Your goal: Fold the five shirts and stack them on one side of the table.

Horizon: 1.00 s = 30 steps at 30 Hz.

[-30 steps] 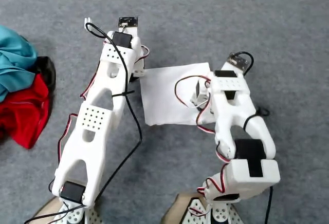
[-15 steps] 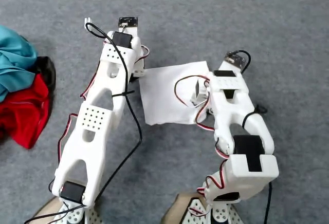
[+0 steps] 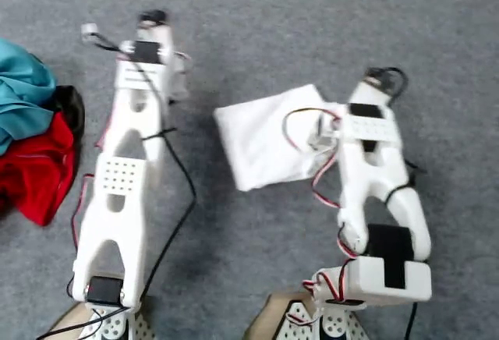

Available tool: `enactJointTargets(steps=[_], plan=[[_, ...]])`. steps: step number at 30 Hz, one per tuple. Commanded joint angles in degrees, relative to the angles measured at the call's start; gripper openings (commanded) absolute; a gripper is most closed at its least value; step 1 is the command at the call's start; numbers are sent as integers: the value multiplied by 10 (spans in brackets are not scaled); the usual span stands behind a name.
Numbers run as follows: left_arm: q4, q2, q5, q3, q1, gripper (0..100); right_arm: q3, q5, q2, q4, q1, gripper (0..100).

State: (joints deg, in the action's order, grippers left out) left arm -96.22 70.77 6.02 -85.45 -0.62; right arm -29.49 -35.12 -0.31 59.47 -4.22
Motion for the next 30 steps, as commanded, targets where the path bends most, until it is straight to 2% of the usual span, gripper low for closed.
enactJointTargets(steps=[1,9,17,22,30], plan=[[9,-9,-7,-33,20,19,20,33,-37,29,-75,4],[9,-9,-11,-29,19,19,20,137,-38,81,-284,4],[9,-8,-11,-28,18,19,22,296,-38,94,-568,4],[10,8,-11,-33,17,19,87,380,-35,96,-729,4],[17,17,-11,-33,17,19,114,477,-34,86,-873,4]])
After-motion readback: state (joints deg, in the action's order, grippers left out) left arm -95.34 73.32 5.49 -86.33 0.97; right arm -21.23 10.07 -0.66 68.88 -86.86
